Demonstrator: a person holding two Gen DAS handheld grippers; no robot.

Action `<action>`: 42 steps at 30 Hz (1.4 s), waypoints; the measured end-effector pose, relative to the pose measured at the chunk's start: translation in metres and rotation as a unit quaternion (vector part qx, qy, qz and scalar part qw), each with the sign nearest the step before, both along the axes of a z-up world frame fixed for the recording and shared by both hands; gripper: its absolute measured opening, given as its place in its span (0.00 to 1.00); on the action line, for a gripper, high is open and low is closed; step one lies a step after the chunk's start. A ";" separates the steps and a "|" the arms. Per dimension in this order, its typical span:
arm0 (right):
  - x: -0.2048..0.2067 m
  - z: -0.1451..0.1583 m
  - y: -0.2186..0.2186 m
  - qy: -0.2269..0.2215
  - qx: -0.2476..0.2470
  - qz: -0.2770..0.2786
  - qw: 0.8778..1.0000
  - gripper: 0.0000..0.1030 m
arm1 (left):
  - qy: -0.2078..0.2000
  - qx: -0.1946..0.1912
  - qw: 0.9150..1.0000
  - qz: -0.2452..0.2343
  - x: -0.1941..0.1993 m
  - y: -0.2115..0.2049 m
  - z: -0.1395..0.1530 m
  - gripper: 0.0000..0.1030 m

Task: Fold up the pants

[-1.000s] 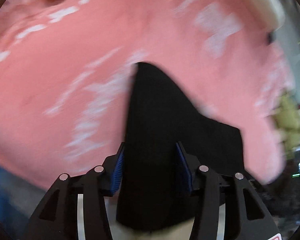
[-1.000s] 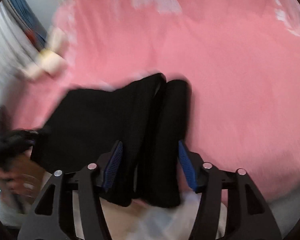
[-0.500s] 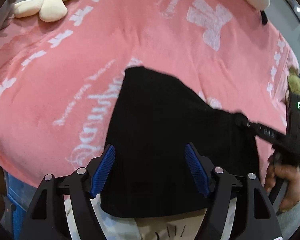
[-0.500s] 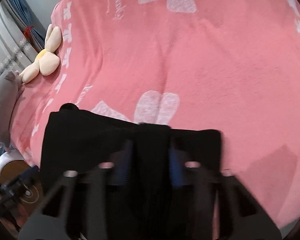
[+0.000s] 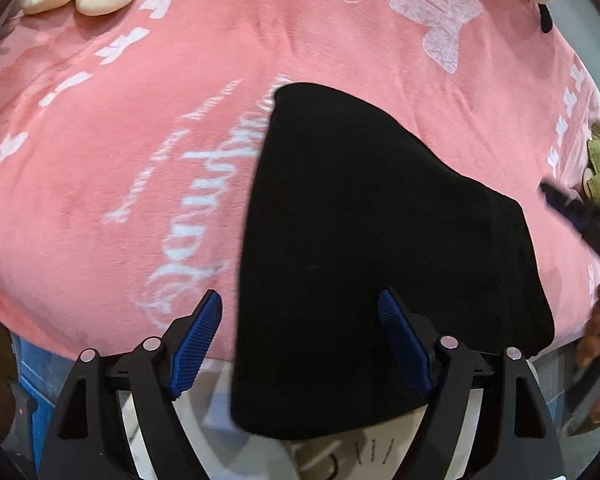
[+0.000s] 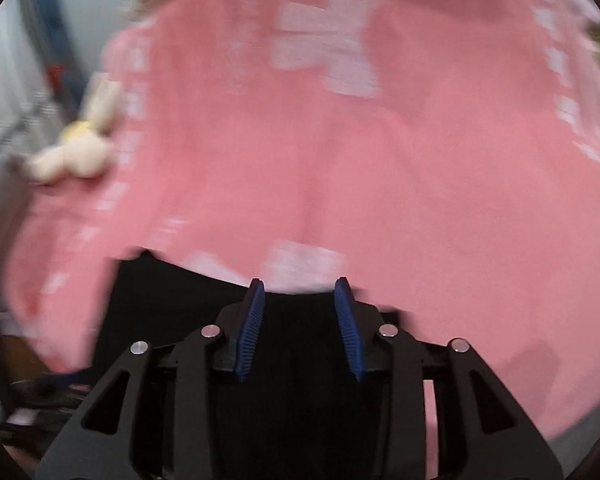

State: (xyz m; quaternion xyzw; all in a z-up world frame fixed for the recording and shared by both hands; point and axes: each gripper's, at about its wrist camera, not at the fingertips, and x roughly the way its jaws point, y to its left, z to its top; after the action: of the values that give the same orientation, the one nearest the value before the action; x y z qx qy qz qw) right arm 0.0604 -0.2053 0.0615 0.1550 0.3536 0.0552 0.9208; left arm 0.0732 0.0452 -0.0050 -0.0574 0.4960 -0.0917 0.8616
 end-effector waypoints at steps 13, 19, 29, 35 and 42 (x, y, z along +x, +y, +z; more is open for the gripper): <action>0.140 -0.049 0.189 0.097 -0.083 0.223 0.966 0.01 | 0.015 0.017 1.000 -0.007 0.003 0.004 -0.001 0.81; 0.117 -0.021 0.158 0.038 -0.032 0.176 0.983 0.05 | 0.022 0.012 1.000 -0.010 0.008 0.005 -0.006 0.82; -0.051 -0.034 -0.030 0.061 -0.011 -0.052 0.997 0.16 | 0.016 -0.010 1.000 0.005 -0.005 0.020 -0.002 0.82; -0.077 -0.057 -0.037 0.067 0.042 -0.050 0.996 0.39 | 0.011 0.003 1.000 0.007 -0.018 0.006 0.007 0.82; -0.073 -0.081 -0.014 0.080 0.046 -0.029 0.995 0.50 | 0.002 0.043 0.999 0.010 -0.036 0.003 0.024 0.82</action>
State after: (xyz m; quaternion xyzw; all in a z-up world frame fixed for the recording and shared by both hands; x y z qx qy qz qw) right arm -0.0122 -0.2193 -0.0197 0.2110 0.4186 0.0322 0.8827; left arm 0.0371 0.0480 0.0188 -0.0255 0.5006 -0.0617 0.8631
